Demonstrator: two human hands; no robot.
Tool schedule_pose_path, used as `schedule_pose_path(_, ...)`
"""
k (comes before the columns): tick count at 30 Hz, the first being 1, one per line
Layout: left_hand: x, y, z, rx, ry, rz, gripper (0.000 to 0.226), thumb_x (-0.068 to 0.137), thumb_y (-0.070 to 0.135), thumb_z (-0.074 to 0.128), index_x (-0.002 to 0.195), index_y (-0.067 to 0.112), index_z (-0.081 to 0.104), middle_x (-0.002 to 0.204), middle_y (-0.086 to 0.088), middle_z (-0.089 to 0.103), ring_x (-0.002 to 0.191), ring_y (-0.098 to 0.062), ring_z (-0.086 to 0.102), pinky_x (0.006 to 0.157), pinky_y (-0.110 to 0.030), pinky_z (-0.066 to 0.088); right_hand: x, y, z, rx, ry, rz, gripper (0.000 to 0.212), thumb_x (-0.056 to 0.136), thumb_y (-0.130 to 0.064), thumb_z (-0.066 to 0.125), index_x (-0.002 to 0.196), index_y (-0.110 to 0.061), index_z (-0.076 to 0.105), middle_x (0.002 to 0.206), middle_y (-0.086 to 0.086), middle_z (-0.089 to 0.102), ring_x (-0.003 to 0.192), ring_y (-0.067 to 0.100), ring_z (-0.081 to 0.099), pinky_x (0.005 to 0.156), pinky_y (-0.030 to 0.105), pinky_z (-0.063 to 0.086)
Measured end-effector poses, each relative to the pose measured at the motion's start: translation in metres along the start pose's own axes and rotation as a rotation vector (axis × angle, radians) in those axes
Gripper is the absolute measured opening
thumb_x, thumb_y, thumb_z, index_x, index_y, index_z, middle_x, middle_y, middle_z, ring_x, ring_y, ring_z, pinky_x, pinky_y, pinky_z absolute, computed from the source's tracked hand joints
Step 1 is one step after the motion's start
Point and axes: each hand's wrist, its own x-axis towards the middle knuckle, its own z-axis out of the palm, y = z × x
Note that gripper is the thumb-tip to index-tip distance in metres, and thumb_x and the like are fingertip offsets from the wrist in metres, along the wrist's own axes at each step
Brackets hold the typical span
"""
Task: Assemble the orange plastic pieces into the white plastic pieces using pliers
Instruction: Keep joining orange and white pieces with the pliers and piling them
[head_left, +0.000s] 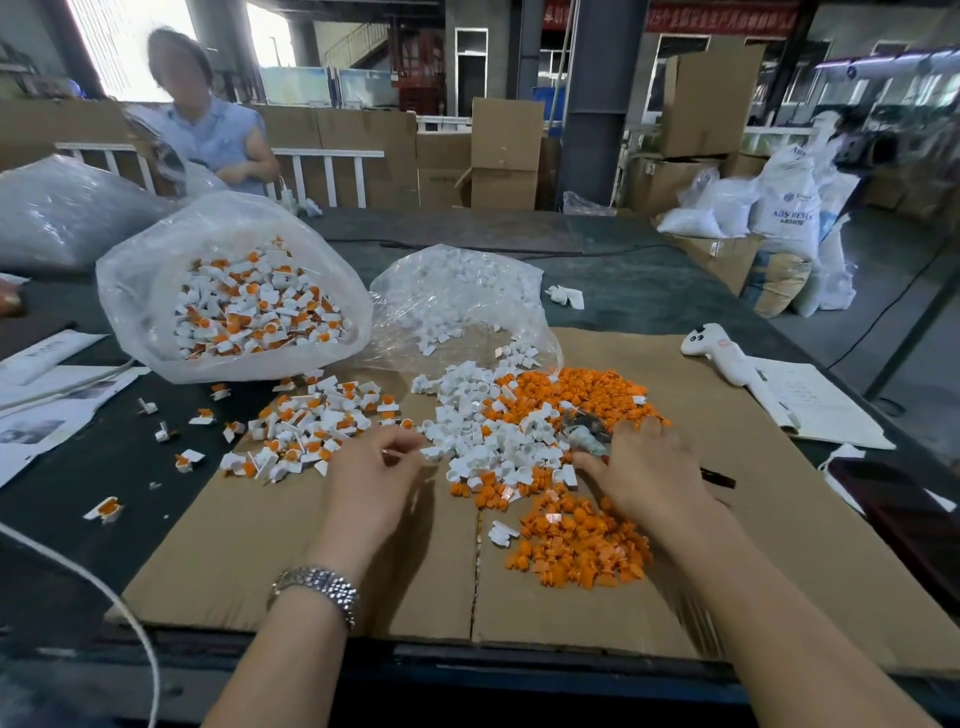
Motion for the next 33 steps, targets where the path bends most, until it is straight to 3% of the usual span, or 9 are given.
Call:
schedule_pose_path(2,0.004,-0.002,0.011,0.147,-0.019,0.059,0.022,0.098,0.017,0.067,0.119,0.023,0.073,0.114,0.007,0.070,0.096,-0.005,0.061,0.086,-0.027,0.053,0.003,0.000,0.005,-0.022,0.015,-0.005,0.070,0.096,-0.068,0.036,0.136,-0.012,0.049,0.140,0.017,0.046,0.131,0.035,0.043,0.106,0.050,0.042)
schedule_pose_path(9,0.013,0.002,0.029,0.438,-0.021,0.126,0.014,0.097,0.033,0.069,0.109,0.026,0.072,0.110,0.005,0.065,0.092,-0.014,0.062,0.080,-0.038,0.059,0.010,0.002,0.014,0.009,-0.029,-0.026,0.074,0.097,-0.070,0.026,0.140,-0.013,0.045,0.147,0.015,0.039,0.137,0.034,0.034,0.107,0.051,0.036)
schedule_pose_path(12,0.012,0.001,0.029,0.407,-0.025,0.121,0.010,0.096,0.030,0.070,0.105,0.026,0.072,0.103,0.008,0.065,0.089,-0.012,0.061,0.078,-0.031,0.056,0.012,0.006,0.008,0.130,-0.066,-0.033,0.068,0.099,-0.067,0.031,0.141,-0.015,0.044,0.148,0.014,0.037,0.139,0.033,0.032,0.109,0.053,0.033)
schedule_pose_path(16,0.008,0.003,0.020,0.078,-0.008,-0.003,0.010,0.094,0.021,0.074,0.103,0.024,0.070,0.092,0.011,0.068,0.077,-0.005,0.065,0.065,-0.020,0.051,0.005,-0.001,-0.003,0.178,0.136,-0.249,0.031,0.098,-0.042,0.058,0.124,-0.026,0.056,0.125,-0.001,0.052,0.120,0.020,0.050,0.100,0.046,0.044)
schedule_pose_path(19,0.002,0.009,0.014,-0.154,-0.041,-0.078,0.009,0.094,0.014,0.074,0.097,0.021,0.072,0.083,0.010,0.069,0.066,0.006,0.067,0.049,-0.010,0.047,-0.005,-0.013,-0.009,0.273,0.037,-0.417,0.008,0.093,-0.033,0.069,0.099,-0.027,0.067,0.102,-0.010,0.062,0.096,0.011,0.060,0.085,0.035,0.053)
schedule_pose_path(22,-0.004,0.011,0.006,-0.492,-0.111,-0.236,0.006,0.093,0.013,0.075,0.092,0.019,0.078,0.087,-0.001,0.077,0.074,0.002,0.074,0.056,-0.011,0.053,-0.012,-0.025,-0.010,0.274,-0.026,-0.469,0.016,0.088,-0.039,0.074,0.094,-0.024,0.071,0.094,-0.010,0.066,0.087,0.011,0.063,0.074,0.029,0.053)
schedule_pose_path(26,-0.011,0.011,0.004,-0.916,-0.215,-0.455,0.019,0.089,0.010,0.077,0.108,0.008,0.076,0.101,-0.018,0.079,0.095,-0.028,0.078,0.089,-0.043,0.060,-0.012,-0.039,-0.003,0.146,-0.019,-0.442,0.019,0.094,-0.029,0.068,0.107,-0.015,0.073,0.107,0.004,0.070,0.100,0.023,0.066,0.083,0.037,0.055)
schedule_pose_path(31,-0.013,0.016,0.002,-1.130,-0.283,-0.537,0.027,0.077,0.000,0.077,0.103,-0.003,0.077,0.104,-0.025,0.077,0.090,-0.030,0.078,0.065,-0.024,0.063,-0.008,-0.048,-0.001,0.069,0.025,-0.393,0.013,0.097,-0.010,0.058,0.105,-0.010,0.068,0.099,0.010,0.070,0.092,0.027,0.068,0.081,0.042,0.058)
schedule_pose_path(33,-0.016,0.016,0.001,-1.219,-0.328,-0.565,0.033,0.075,-0.003,0.076,0.108,-0.008,0.073,0.107,-0.029,0.075,0.092,-0.033,0.078,0.063,-0.025,0.063,-0.007,-0.050,-0.002,0.046,0.022,-0.380,0.011,0.095,-0.007,0.058,0.086,-0.010,0.063,0.084,0.008,0.065,0.085,0.029,0.067,0.076,0.040,0.056)
